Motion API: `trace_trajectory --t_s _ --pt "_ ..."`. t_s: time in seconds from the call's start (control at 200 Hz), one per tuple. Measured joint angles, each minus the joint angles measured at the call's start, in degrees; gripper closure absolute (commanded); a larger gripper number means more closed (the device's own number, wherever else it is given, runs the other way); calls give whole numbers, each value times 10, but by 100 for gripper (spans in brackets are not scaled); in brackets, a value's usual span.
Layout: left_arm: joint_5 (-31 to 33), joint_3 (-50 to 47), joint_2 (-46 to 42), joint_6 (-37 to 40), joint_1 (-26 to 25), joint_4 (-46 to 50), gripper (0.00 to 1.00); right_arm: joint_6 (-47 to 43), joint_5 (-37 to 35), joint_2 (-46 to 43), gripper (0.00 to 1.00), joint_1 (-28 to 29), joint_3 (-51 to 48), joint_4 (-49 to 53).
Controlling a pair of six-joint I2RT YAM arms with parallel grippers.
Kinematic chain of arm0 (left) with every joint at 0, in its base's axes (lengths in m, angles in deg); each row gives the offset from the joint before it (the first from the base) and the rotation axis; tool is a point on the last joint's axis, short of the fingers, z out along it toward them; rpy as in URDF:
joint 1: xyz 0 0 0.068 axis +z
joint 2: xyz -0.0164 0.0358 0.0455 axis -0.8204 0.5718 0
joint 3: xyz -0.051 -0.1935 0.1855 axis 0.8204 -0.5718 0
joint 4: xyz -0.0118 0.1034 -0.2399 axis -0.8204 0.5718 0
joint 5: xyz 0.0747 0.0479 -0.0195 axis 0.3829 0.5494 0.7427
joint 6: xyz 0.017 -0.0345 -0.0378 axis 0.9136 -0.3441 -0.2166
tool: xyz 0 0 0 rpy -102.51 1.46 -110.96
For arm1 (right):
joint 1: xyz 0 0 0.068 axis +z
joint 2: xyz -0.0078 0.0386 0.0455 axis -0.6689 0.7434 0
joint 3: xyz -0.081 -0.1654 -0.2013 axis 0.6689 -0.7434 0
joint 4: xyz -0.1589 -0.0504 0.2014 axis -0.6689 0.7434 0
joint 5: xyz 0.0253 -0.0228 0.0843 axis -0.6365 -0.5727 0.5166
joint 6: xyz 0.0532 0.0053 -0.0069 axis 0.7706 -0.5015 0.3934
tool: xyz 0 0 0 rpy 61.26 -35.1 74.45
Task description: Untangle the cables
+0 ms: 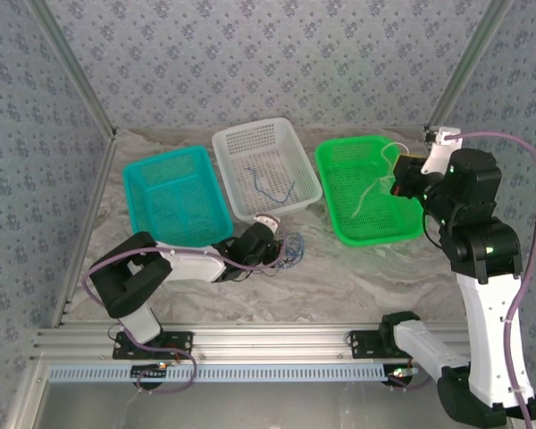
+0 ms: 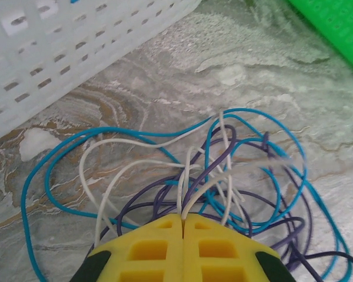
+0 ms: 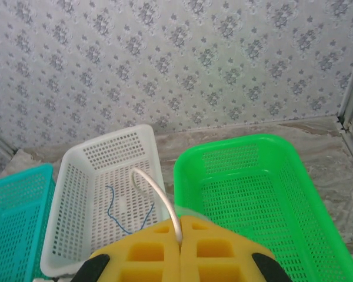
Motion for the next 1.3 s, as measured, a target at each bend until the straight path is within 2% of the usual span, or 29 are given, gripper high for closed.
trace_trajectory --t_s 0.215,0.57,0.78,0.934,1.029,1.069,1.099,1.164,1.189,1.299 --pt "7 0 24 -4 0 9 100 16 42 9 100 -54 8 -12" --pt "6 0 10 -4 -7 15 98 12 87 50 100 -61 -19 -41" --pt "6 0 -7 -4 -11 15 97 -3 76 89 100 -63 -91 -57" --pt "6 0 -19 -3 -16 15 96 -10 65 143 96 -68 -166 -69" --pt "6 0 -27 -3 -19 15 96 -10 59 172 87 -75 -208 -76" --pt "6 0 -30 -3 -19 15 96 -11 56 183 81 -76 -219 -77" --pt "6 0 -31 -2 -19 15 96 -11 53 191 74 -77 -225 -77" --pt "6 0 -33 -2 -19 15 96 -12 45 209 44 -78 -228 -77" --pt "6 0 -34 -2 -19 15 96 -12 44 214 36 -78 -228 -78" --pt "6 -4 -40 -2 -20 15 96 -14 43 220 30 -77 -228 -77"
